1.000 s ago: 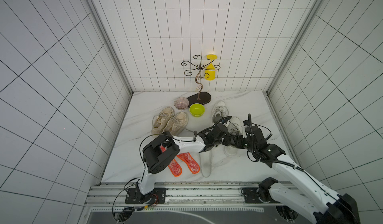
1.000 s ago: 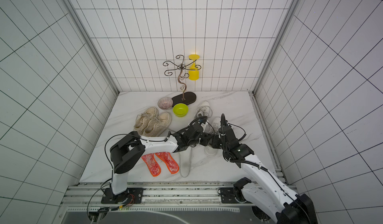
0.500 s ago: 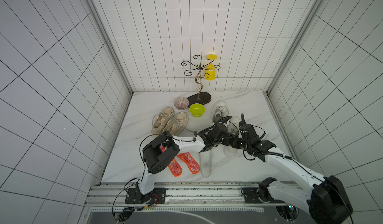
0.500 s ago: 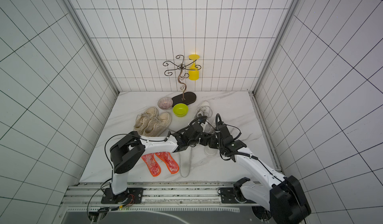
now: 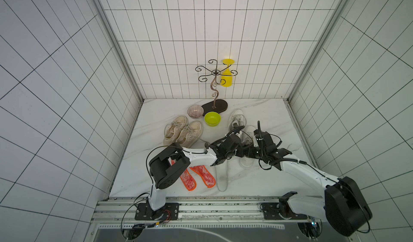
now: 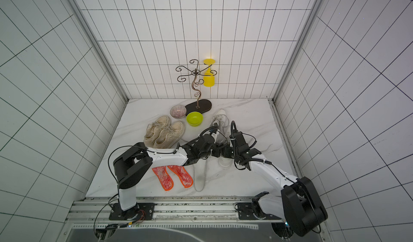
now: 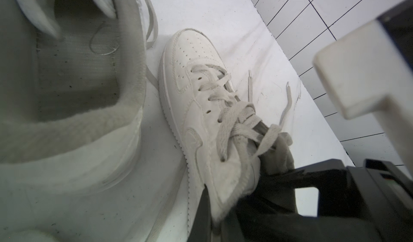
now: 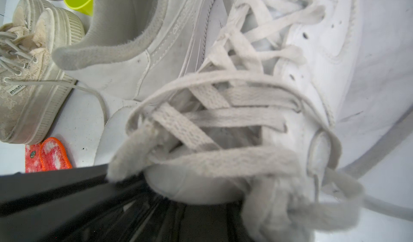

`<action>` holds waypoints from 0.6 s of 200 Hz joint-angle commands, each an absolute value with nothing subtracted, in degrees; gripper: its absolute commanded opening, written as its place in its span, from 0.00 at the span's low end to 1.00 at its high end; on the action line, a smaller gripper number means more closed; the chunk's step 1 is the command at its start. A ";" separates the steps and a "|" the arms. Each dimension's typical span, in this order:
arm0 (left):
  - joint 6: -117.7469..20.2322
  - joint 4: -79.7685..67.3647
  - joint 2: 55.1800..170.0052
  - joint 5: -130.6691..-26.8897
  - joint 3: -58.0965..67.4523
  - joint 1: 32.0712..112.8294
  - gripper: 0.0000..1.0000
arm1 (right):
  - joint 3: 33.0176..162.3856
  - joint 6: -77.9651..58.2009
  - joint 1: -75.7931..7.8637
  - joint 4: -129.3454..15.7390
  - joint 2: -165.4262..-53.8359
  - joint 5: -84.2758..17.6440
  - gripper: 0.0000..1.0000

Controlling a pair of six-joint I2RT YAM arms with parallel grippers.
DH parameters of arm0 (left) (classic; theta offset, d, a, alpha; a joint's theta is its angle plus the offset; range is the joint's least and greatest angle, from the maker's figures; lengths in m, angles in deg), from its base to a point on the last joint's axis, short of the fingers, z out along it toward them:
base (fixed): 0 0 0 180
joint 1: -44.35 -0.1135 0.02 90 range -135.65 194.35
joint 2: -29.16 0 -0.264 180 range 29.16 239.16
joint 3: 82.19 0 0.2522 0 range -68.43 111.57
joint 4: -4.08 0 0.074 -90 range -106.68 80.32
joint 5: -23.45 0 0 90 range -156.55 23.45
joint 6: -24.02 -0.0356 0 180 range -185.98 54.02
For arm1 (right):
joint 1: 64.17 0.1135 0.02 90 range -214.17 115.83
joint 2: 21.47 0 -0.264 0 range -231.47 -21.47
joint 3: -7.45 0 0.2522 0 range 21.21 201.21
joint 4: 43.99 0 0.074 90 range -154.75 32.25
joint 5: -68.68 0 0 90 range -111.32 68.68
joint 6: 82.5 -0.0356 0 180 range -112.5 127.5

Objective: Remove the insole from the shoe

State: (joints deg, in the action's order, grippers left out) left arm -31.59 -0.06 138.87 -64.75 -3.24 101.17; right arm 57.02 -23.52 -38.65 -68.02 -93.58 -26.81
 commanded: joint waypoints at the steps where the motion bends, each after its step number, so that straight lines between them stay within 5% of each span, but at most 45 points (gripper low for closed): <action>1: -30.26 2.35 136.13 -69.82 -4.94 102.36 0.00 | 57.11 -22.17 -38.52 -70.63 -101.49 -20.60 0.39; 85: -27.68 8.68 133.53 -72.08 -8.47 102.80 0.00 | 59.72 -23.57 -36.66 -72.58 -111.75 -9.02 0.32; 120: -27.66 9.09 133.31 -71.84 -8.56 102.89 0.00 | 59.09 -24.48 -36.66 -71.29 -109.73 -9.12 0.13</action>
State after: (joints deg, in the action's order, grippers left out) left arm -27.91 6.85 137.91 -65.21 -7.59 100.58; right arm 63.36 -23.37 -35.24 -67.43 -105.87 -15.19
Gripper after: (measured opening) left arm 0.056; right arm 0.184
